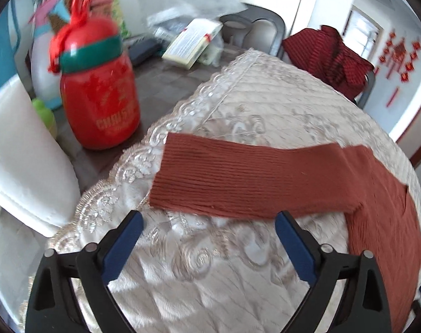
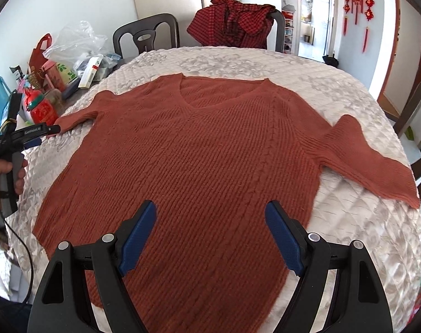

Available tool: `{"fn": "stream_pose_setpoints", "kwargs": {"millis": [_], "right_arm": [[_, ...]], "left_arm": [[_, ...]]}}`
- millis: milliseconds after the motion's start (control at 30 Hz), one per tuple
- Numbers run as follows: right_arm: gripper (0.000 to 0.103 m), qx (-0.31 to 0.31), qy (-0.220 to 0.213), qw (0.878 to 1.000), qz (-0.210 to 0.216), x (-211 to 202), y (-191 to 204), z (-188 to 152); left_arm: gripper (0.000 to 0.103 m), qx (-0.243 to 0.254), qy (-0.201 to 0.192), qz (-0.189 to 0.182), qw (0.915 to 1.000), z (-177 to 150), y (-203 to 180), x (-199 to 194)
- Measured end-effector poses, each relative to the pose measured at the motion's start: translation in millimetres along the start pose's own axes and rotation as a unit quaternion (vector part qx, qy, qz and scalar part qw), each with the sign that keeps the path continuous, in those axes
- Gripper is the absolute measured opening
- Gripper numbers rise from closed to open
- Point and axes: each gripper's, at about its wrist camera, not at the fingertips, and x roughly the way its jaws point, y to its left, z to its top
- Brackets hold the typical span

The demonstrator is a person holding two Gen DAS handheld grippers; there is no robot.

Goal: Fold small clothes
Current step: 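Move the left tool to a sweater sleeve cuff and grasp it, then fold the held sleeve across the sweater body with the left tool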

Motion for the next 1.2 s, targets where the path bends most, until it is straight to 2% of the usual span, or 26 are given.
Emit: {"fn": "stream_pose_setpoints", "kwargs": {"millis": [33, 100, 133, 200, 233, 267, 300, 333, 367, 400, 467, 567, 700, 800, 933, 1033, 1133, 1200], "right_arm": [[0.081, 0.001, 0.001, 1.0, 0.001, 1, -1, -1], [0.081, 0.004, 0.003, 1.0, 0.006, 2, -1, 0], [0.081, 0.005, 0.003, 1.0, 0.008, 2, -2, 0], [0.081, 0.008, 0.003, 1.0, 0.009, 1, -3, 0], [0.081, 0.008, 0.002, 1.0, 0.008, 1, -3, 1], [0.081, 0.008, 0.001, 1.0, 0.007, 0, -3, 2], [0.081, 0.009, 0.0, 1.0, 0.006, 0, -4, 1], [0.081, 0.01, -0.001, 1.0, 0.006, -1, -4, 2], [0.081, 0.011, -0.001, 1.0, 0.006, -2, -5, 2], [0.081, 0.013, -0.002, 1.0, 0.006, -2, -6, 1], [0.081, 0.017, -0.003, 1.0, 0.008, -3, -7, 1], [0.081, 0.02, -0.003, 1.0, 0.005, -4, -9, -1], [0.081, 0.028, -0.002, 1.0, 0.002, -4, -11, -3], [0.081, 0.033, -0.002, 0.999, -0.002, -6, -13, -5], [0.081, 0.041, -0.004, 0.999, -0.009, -11, -17, -7], [0.081, 0.049, -0.003, 0.999, -0.013, -12, -22, -10], [0.081, 0.059, -0.002, 0.998, -0.015, -14, -29, -11], [0.081, 0.063, -0.004, 0.998, -0.014, -16, -32, -10]], "left_arm": [[0.094, -0.004, -0.007, 0.003, 1.0, 2, 2, 1], [0.08, -0.008, -0.014, 0.017, 0.9997, 7, 3, 4], [0.078, -0.01, -0.015, 0.027, 0.9995, 8, 3, 6], [0.062, -0.015, -0.027, 0.038, 0.9988, 11, 4, 7], [0.058, -0.017, -0.029, 0.046, 0.9984, 13, 4, 8], [0.045, -0.018, -0.03, 0.053, 0.998, 15, 5, 9], [0.032, -0.021, -0.031, 0.049, 0.9981, 17, 6, 9], [0.028, -0.027, -0.03, 0.037, 0.9985, 19, 8, 9], [0.018, -0.03, -0.029, 0.029, 0.9987, 22, 8, 9], [0.012, -0.03, -0.027, 0.014, 0.9991, 25, 7, 7], [0.012, -0.022, -0.035, -0.021, 0.9989, 31, -1, -2], [0.012, 0.016, -0.074, -0.069, 0.9947, 41, -30, -27], [0.012, 0.069, -0.101, -0.16, 0.9795, 53, -89, -55], [0.012, 0.114, -0.104, -0.222, 0.9629, 53, -143, -67], [0.012, 0.166, -0.08, -0.289, 0.9394, 33, -213, -63], [0.013, 0.194, -0.026, -0.323, 0.9259, 12, -253, -39], [0.016, 0.214, 0.036, -0.33, 0.9189, -8, -274, -15], [0.026, 0.219, 0.06, -0.342, 0.9119, -17, -273, -13]]}}
